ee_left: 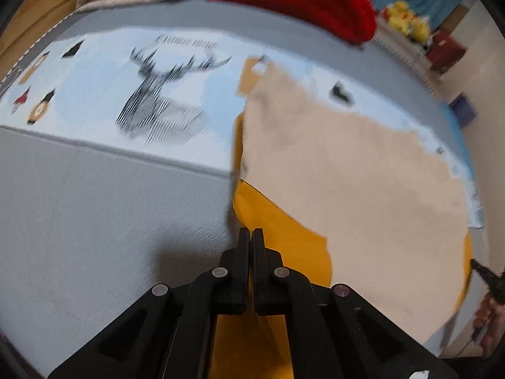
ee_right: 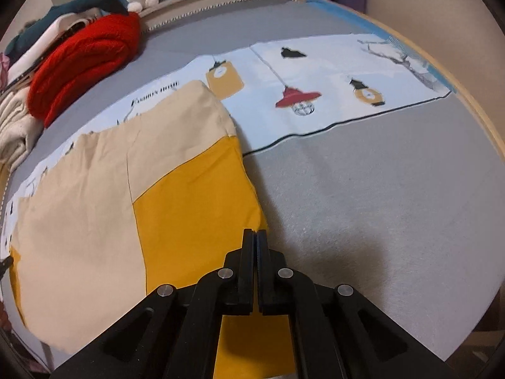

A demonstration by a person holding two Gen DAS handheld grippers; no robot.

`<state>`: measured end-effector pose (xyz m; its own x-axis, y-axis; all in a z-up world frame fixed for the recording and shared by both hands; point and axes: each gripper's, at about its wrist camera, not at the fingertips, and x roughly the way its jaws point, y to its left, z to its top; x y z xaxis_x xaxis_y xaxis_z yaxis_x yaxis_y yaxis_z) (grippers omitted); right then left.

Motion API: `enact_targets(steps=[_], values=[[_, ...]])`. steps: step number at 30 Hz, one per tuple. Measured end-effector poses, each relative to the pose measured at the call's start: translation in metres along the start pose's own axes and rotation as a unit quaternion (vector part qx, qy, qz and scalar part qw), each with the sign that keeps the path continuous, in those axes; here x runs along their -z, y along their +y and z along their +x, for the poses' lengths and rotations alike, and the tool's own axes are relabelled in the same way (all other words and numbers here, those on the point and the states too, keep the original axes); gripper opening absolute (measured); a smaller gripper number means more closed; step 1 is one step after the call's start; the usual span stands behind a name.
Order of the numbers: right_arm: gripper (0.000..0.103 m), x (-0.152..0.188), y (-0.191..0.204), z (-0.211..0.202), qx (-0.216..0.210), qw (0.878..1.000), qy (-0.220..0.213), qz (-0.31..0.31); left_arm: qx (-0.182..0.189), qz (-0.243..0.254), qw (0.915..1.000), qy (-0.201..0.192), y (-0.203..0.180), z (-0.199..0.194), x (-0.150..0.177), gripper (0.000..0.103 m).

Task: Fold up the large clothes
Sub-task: 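Pull the orange side edges straight with both grippers, then release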

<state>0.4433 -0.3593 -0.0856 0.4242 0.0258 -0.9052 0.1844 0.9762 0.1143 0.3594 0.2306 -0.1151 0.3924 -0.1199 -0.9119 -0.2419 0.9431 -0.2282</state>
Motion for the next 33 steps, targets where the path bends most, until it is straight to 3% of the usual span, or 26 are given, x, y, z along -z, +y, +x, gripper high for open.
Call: enact_targets(steps=[5, 6, 10, 13, 14, 17, 19, 21, 22, 25, 28, 30, 33], values=[[0.002, 0.005, 0.012, 0.009, 0.018, 0.999, 0.016, -0.04, -0.057, 0.004, 0.9983, 0.012, 0.015, 0.002, 0.0, 0.0], [0.002, 0.006, 0.008, 0.011, 0.025, 0.999, 0.022, -0.035, -0.051, 0.005, 0.9986, 0.01, 0.016, 0.0, 0.0, 0.0], [0.001, 0.008, -0.006, 0.014, 0.025, 0.999, 0.033, -0.018, 0.04, 0.04, 0.9979, -0.031, -0.001, -0.031, 0.004, 0.0], [0.002, 0.008, -0.006, 0.006, 0.035, 0.999, 0.014, -0.023, 0.106, 0.079, 0.9911, 0.014, -0.017, -0.028, 0.019, 0.011], [0.006, 0.008, -0.007, 0.002, 0.032, 0.999, 0.007, -0.02, 0.112, 0.094, 0.9885, 0.039, -0.022, -0.021, 0.027, 0.016], [0.01, 0.007, -0.013, -0.011, -0.019, 1.0, -0.01, -0.005, 0.063, 0.153, 0.9812, 0.1, -0.032, 0.004, 0.05, 0.016], [0.011, 0.012, -0.011, -0.005, -0.035, 0.999, 0.015, -0.022, 0.013, 0.164, 0.9781, 0.127, -0.025, 0.02, 0.062, 0.017], [0.011, 0.028, -0.01, 0.016, 0.012, 0.995, 0.074, -0.059, 0.02, 0.138, 0.982, 0.128, -0.014, 0.017, 0.06, 0.017], [0.01, 0.033, -0.011, 0.021, 0.015, 0.994, 0.091, -0.063, 0.024, 0.133, 0.9833, 0.123, -0.012, 0.013, 0.06, 0.017], [0.01, 0.037, -0.017, 0.013, 0.001, 0.994, 0.085, -0.062, 0.037, 0.161, 0.98, 0.11, -0.018, 0.0, 0.067, 0.017], [0.011, 0.051, -0.022, 0.023, 0.033, 0.988, 0.126, -0.084, 0.016, 0.18, 0.972, 0.15, -0.013, 0.015, 0.084, 0.019], [0.012, 0.062, -0.027, 0.029, 0.071, 0.981, 0.153, -0.097, 0.007, 0.175, 0.9725, 0.154, -0.008, 0.014, 0.09, 0.019], [0.013, 0.062, -0.03, 0.01, 0.067, 0.986, 0.129, -0.08, -0.026, 0.172, 0.9758, 0.132, -0.006, 0.0, 0.096, 0.019]])
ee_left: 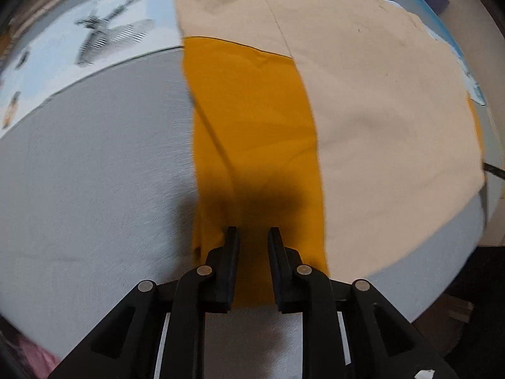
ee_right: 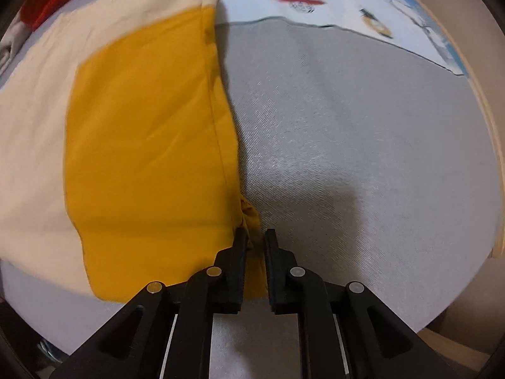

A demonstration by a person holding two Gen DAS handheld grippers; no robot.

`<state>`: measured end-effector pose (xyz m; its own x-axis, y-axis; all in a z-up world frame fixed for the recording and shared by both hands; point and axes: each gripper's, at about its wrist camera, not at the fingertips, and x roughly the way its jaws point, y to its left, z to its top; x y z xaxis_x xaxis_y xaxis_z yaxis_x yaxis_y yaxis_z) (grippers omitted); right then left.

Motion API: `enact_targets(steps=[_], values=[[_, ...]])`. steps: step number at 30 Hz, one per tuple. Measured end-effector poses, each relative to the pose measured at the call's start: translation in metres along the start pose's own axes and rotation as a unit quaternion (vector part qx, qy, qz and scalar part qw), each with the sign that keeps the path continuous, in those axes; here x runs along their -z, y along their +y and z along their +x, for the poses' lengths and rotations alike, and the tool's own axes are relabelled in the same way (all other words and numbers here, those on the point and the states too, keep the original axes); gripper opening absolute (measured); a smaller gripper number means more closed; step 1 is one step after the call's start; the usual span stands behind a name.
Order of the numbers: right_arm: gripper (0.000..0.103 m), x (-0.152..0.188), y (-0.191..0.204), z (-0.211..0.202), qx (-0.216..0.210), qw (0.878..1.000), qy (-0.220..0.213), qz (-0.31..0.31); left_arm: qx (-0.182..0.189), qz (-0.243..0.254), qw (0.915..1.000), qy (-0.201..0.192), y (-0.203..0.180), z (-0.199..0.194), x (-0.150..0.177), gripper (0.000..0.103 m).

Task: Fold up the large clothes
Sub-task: 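Pull the orange side edges straight with both grippers, then release, then move the left gripper to the orange side panel of the folded jacket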

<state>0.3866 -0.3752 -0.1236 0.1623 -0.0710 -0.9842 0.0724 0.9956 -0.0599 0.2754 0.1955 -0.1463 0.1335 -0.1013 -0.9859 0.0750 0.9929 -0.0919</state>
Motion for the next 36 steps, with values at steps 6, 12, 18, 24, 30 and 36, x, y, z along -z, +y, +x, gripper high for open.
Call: enact_targets(steps=[6, 12, 18, 24, 30, 36], values=[[0.013, 0.02, 0.012, -0.077, 0.013, 0.99, -0.142, 0.014, -0.042, -0.009, 0.9913, -0.125, -0.023, -0.078, 0.031, 0.018], [0.013, 0.068, 0.063, -0.17, -0.037, 0.956, -0.291, 0.0, -0.039, -0.041, 0.9683, -0.243, -0.076, -0.154, 0.061, 0.018], [0.014, 0.129, 0.116, -0.182, -0.112, 0.955, -0.276, 0.0, -0.019, -0.089, 0.9573, -0.274, -0.109, -0.143, 0.104, 0.018], [0.014, 0.142, 0.14, -0.178, -0.1, 0.953, -0.279, -0.058, -0.007, -0.095, 0.9598, -0.264, -0.122, -0.119, 0.114, 0.018], [0.015, 0.134, 0.145, -0.163, -0.113, 0.957, -0.26, -0.068, 0.02, -0.144, 0.9541, -0.262, -0.108, -0.089, 0.12, 0.017], [0.015, 0.114, 0.177, -0.144, -0.097, 0.957, -0.255, -0.101, 0.041, -0.217, 0.9477, -0.23, -0.08, -0.049, 0.101, 0.021]])
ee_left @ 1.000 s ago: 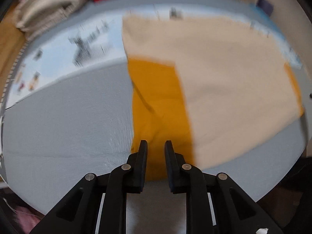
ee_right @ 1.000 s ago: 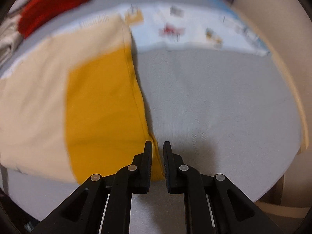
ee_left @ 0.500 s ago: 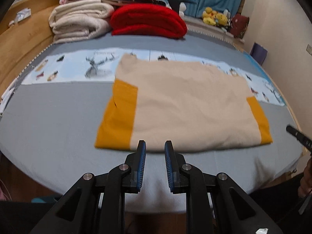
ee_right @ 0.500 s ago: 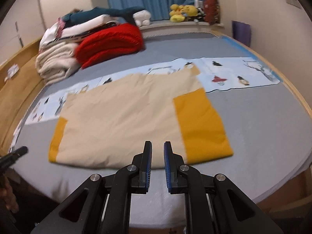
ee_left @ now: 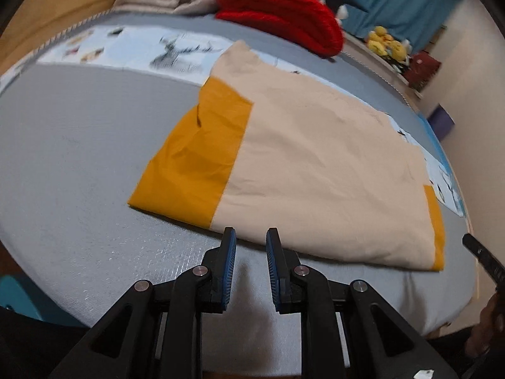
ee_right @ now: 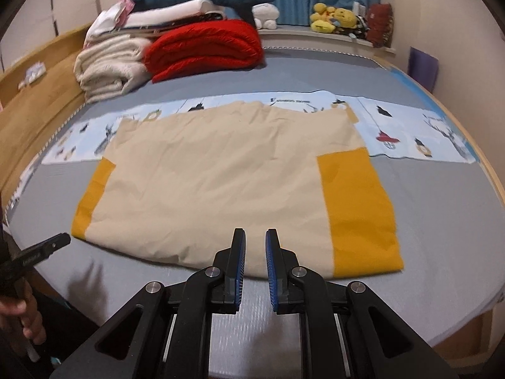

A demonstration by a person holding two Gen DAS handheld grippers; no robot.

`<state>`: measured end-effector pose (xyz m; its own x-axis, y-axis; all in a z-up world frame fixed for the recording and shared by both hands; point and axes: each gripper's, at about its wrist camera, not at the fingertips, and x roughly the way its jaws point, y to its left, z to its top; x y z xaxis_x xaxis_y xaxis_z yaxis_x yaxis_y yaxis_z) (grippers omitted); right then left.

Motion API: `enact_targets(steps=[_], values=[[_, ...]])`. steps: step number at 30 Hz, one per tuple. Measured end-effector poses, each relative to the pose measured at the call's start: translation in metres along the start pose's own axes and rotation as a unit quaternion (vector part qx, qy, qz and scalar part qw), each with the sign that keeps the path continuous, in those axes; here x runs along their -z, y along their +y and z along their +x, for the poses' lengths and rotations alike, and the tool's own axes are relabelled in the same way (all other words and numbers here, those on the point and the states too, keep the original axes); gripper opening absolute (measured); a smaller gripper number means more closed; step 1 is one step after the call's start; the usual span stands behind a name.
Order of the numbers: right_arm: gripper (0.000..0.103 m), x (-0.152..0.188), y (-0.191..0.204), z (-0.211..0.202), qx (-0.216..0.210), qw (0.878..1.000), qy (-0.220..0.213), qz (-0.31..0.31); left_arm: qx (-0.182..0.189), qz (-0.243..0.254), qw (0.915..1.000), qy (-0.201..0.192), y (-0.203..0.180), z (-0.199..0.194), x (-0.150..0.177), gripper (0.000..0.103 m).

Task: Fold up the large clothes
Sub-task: 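Move the left gripper to the orange side panel of the folded jacket, then grasp the orange side panel with the left gripper and lift it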

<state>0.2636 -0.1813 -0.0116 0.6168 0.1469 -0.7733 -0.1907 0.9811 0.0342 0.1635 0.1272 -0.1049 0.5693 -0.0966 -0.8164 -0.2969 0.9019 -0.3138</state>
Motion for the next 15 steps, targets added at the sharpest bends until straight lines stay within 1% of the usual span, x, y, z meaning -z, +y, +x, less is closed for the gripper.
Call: enact_targets(steps=[1, 2, 3, 5, 7, 9, 13, 15], values=[[0.015, -0.002, 0.004, 0.006, -0.001, 1.0, 0.004, -0.005, -0.006, -0.005, 1.0, 0.004, 0.004, 0.004, 0.0, 0.027], [0.015, -0.004, 0.008, 0.014, -0.004, 1.0, 0.009, -0.01, -0.008, -0.015, 0.9998, 0.011, 0.01, 0.01, 0.0, 0.029], [0.015, -0.006, 0.012, 0.02, -0.005, 1.0, 0.014, -0.014, -0.003, -0.026, 0.9995, 0.018, 0.015, 0.015, 0.001, 0.033], [0.015, -0.012, 0.02, 0.034, -0.01, 0.999, 0.022, -0.024, 0.01, -0.055, 0.9979, 0.031, 0.026, 0.025, 0.002, 0.035], [0.015, -0.017, 0.027, 0.046, -0.018, 0.999, 0.032, -0.027, 0.023, -0.083, 0.9957, 0.035, 0.036, 0.031, 0.001, 0.042], [0.015, -0.02, 0.034, 0.06, -0.024, 0.998, 0.044, -0.032, 0.033, -0.112, 0.9927, 0.033, 0.047, 0.036, -0.001, 0.046], [0.015, -0.022, 0.046, 0.093, -0.022, 0.996, 0.075, -0.045, 0.046, -0.168, 0.9843, 0.03, 0.065, 0.046, -0.003, 0.048], [0.015, -0.021, 0.049, 0.107, -0.019, 0.995, 0.087, -0.045, 0.051, -0.188, 0.9806, 0.023, 0.071, 0.05, -0.005, 0.05]])
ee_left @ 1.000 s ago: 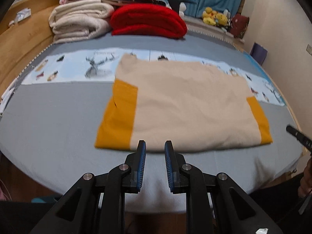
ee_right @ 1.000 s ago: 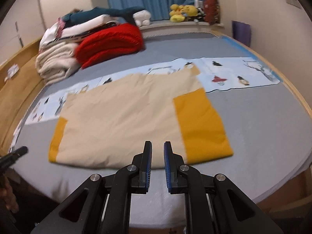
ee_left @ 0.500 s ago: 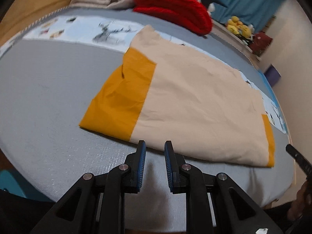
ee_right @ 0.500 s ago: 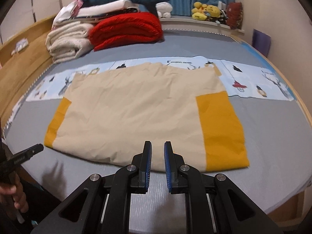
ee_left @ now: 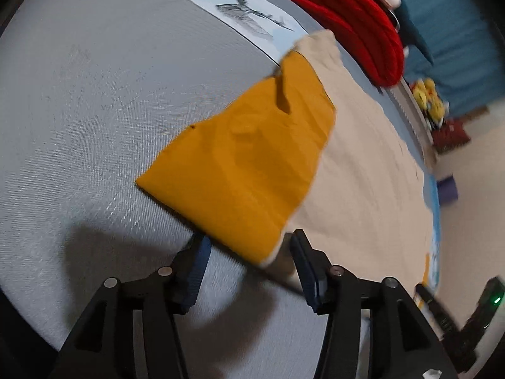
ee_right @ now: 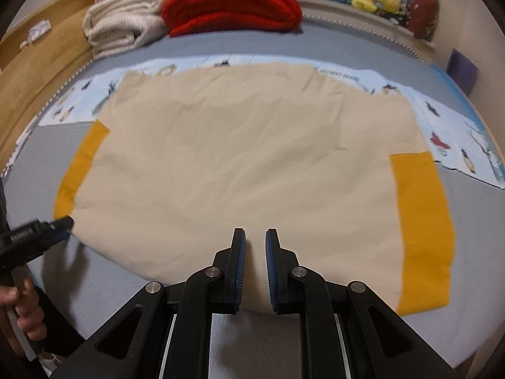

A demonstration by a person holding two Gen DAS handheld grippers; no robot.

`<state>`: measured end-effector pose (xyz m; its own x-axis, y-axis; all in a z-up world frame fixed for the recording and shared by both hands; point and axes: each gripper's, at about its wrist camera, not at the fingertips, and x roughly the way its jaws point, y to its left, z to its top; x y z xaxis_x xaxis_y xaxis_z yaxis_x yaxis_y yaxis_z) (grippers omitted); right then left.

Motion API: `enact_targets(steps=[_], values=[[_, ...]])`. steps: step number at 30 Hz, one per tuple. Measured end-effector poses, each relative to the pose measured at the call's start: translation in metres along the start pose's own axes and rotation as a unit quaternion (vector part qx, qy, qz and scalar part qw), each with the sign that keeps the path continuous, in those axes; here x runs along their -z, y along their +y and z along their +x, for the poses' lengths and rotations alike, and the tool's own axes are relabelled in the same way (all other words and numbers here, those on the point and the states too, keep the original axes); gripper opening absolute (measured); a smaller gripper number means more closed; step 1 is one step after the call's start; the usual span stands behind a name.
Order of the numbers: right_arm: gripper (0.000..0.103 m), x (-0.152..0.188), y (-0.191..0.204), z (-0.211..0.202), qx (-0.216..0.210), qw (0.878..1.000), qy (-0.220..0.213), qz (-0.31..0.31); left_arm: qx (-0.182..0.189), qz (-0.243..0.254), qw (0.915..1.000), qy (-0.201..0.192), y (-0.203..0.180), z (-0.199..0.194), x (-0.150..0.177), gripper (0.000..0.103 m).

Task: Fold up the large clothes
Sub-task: 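Grasp the orange side panel with the left gripper and lift it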

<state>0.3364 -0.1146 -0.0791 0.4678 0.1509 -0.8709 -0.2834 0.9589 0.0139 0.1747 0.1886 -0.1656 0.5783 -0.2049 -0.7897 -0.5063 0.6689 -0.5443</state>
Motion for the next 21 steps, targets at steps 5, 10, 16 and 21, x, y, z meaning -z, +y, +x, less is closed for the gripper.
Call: enact_targets(steps=[5, 10, 16, 21], values=[[0.015, -0.003, -0.005, 0.024, 0.012, 1.0, 0.012, 0.006, 0.017, -0.019, 0.9992, -0.031, -0.001, 0.009, -0.012, 0.051], [0.015, 0.0, -0.012, 0.032, 0.013, 1.0, 0.015, 0.011, 0.035, -0.028, 0.9967, -0.067, -0.007, 0.02, -0.019, 0.051], [0.015, 0.003, -0.016, 0.027, 0.007, 1.0, 0.002, 0.014, 0.056, -0.033, 0.9948, -0.079, -0.014, 0.018, -0.026, 0.012], [0.015, 0.005, -0.009, 0.018, -0.001, 1.0, -0.022, 0.017, 0.039, 0.032, 0.9911, -0.123, -0.043, -0.025, -0.031, 0.008]])
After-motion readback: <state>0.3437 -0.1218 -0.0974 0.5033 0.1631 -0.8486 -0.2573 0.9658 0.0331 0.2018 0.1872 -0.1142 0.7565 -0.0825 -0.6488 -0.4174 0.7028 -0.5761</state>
